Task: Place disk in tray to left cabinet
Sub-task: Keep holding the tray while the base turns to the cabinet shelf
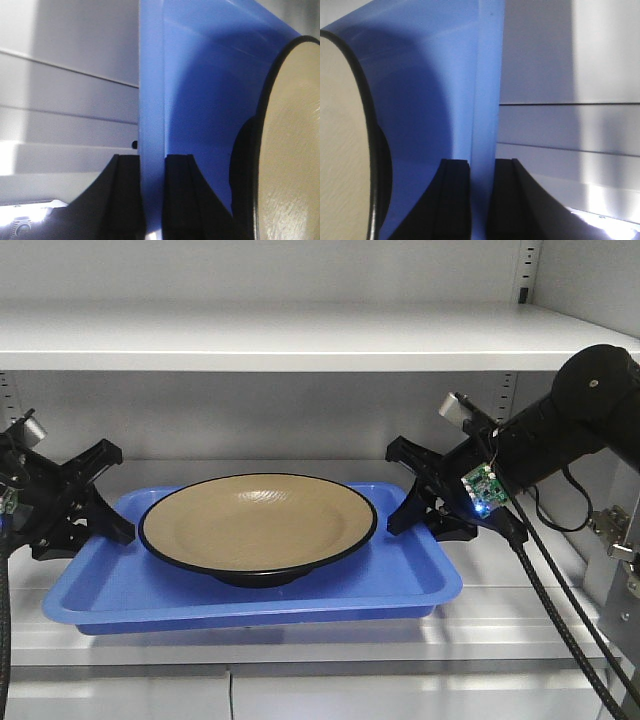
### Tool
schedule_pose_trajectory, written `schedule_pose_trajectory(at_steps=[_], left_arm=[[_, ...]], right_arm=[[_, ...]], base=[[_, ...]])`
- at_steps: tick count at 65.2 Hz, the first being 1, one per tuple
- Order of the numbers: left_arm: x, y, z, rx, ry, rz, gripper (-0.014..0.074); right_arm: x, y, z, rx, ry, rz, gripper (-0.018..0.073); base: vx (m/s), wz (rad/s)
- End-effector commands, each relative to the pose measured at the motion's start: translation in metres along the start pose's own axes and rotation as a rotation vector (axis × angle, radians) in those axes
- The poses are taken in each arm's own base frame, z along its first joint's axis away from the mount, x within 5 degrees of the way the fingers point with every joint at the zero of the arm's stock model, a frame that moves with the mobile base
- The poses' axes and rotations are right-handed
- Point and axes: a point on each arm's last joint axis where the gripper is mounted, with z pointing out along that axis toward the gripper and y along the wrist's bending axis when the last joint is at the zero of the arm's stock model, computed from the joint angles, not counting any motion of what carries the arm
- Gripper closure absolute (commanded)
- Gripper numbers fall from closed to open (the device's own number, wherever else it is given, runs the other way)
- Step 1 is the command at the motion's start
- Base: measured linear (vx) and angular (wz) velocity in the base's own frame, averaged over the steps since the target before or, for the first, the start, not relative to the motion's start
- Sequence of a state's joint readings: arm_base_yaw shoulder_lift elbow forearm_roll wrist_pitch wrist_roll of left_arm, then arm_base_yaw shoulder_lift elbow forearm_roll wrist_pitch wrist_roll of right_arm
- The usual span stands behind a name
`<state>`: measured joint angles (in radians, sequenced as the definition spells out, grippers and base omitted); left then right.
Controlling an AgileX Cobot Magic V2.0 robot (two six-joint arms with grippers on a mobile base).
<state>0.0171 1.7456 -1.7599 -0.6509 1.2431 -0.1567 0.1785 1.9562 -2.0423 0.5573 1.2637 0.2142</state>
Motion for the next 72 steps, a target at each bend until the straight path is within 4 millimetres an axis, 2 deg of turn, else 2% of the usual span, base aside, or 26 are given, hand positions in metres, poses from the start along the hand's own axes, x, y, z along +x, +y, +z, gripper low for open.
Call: schedule_pose_trajectory(at_steps=[1, 72], left_arm=[[0.0107, -0.0397, -0.0258, 0.200, -0.044, 0.017, 0.0596], [0.0075, -0.0370, -0.0218, 0.190, -0.052, 0.012, 0.0596]], right_arm=[[0.0124, 0.0402, -0.0329, -0.184, -0.024, -0.037, 0.0564], [0.0090, 0.0384, -0.0327, -0.163, -0.063, -0.051, 0.0564]], base=[[0.05, -0.11], [0.01, -0.02]])
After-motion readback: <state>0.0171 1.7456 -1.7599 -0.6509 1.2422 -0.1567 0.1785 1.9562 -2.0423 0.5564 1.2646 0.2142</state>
